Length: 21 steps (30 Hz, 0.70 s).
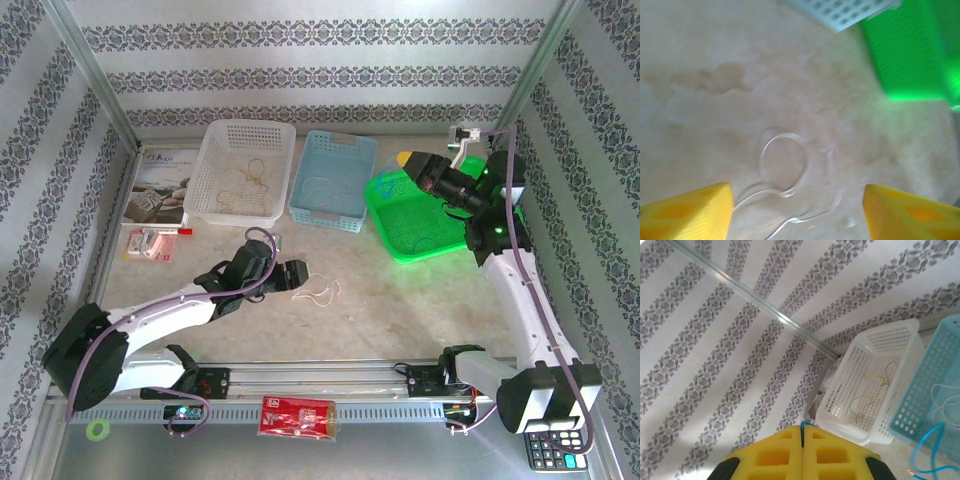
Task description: Untangle the cables
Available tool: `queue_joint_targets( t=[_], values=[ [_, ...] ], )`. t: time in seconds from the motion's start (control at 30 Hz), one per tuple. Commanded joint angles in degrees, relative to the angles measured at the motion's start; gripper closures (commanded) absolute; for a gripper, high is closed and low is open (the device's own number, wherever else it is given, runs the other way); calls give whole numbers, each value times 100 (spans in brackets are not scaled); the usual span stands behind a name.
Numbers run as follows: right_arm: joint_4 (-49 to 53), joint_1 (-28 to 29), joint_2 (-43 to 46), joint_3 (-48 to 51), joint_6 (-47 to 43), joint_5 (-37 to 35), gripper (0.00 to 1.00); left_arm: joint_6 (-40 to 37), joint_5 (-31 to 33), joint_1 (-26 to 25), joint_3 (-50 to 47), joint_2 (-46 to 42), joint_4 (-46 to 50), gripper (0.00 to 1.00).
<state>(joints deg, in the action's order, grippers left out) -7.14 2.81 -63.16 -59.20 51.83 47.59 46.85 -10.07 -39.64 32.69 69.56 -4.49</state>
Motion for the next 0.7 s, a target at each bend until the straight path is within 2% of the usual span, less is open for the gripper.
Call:
queue_joint_targets(
  t=[0.0, 0.2, 0.33, 0.67],
  values=[
    [-176, 142, 45, 240, -250, 324, 100, -170, -61, 70, 356, -311, 473, 22],
    [-192, 542, 16, 620, -434, 391, 100, -167, -150, 76, 710, -653, 432, 16],
    [-197, 978, -88, 860, -585, 337, 100, -255, -453, 88, 859, -623, -117, 16],
    [-327, 1748, -337, 1241, -680, 130, 100, -401, -1302, 88, 718, -331, -1661, 36]
  ],
)
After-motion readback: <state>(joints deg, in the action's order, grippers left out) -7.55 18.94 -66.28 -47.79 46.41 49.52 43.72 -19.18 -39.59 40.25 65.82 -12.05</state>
